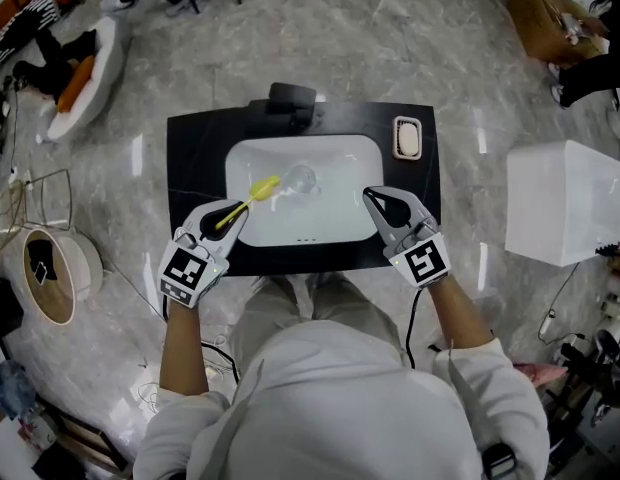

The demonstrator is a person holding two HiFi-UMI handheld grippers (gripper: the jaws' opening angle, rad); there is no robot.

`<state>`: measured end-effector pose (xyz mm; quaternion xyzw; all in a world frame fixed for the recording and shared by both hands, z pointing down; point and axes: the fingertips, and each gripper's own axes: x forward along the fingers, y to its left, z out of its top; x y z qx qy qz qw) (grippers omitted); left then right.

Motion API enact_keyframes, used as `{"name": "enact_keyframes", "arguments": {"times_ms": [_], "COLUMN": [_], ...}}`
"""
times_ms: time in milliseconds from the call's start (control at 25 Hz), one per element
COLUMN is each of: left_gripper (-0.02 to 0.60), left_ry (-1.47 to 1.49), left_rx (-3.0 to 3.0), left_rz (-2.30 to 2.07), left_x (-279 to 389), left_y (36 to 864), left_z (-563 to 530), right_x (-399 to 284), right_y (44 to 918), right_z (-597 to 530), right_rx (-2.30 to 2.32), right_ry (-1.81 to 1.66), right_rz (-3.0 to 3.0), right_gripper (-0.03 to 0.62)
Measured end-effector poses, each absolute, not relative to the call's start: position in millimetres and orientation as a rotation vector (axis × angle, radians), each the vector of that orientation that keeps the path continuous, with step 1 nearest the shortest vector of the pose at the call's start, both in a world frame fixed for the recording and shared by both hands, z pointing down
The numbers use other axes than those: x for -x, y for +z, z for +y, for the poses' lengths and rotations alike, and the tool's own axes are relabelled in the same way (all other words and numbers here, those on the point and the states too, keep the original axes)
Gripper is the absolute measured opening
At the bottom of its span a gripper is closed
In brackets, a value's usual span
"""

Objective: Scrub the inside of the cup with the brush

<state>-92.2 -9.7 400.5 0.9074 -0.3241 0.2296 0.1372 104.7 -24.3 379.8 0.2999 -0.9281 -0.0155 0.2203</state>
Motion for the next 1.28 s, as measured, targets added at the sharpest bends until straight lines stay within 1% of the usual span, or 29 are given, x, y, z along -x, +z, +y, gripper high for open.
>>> {"name": "enact_keyframes", "arguments": {"times_ms": [1280], "left_gripper": [0.040], "left_ry": [0.657], "left_rx": [-2.635], "left_rz": [-0.947], "left_x": [88.4], "left_y": [396.1], "left_z": [-4.1], "right_x": [-105.6], "right_y": [379.2], "right_z": [-19.9], "right_rx": [-0.819], "right_ry": [-0.005], "right_rz": [-2.584], "right_gripper": [0.003]}}
